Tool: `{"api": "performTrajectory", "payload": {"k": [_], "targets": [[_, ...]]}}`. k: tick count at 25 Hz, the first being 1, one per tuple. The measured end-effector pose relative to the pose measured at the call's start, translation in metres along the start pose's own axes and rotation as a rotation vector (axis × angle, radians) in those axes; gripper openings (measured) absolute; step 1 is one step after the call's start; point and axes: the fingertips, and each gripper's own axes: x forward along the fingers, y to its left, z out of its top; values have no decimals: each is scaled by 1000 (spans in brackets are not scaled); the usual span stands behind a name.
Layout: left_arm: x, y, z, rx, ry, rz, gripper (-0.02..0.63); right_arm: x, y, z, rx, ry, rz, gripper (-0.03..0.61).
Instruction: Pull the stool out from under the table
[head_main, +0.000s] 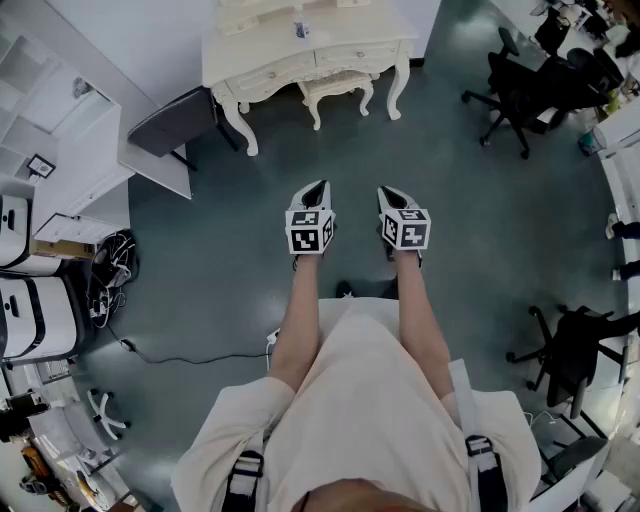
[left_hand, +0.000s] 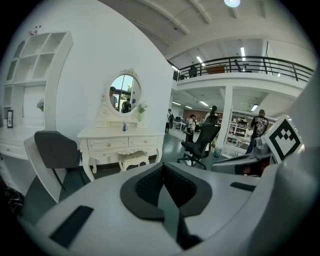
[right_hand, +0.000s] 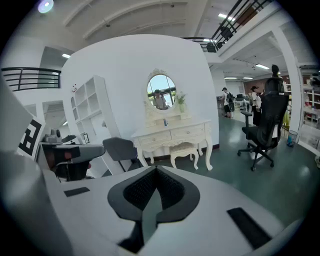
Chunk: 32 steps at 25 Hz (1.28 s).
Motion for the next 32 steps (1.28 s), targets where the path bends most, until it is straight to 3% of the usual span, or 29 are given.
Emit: {"api": "performTrajectory", "payload": {"k": [13,18,25,32], "targets": [[1,-1,-4,1,12,-21,15,-6,-4,11,5,-23,-21,43],[11,0,-5,-12,16,-14,15,-1,-11,19,-40,-31,-19,43],[45,19,7,-3,27,3,15,38,-26,42,8,-45,11,43],[86,50,37,-12,27,29,15,87,-40,88,34,-61,46,43]]}}
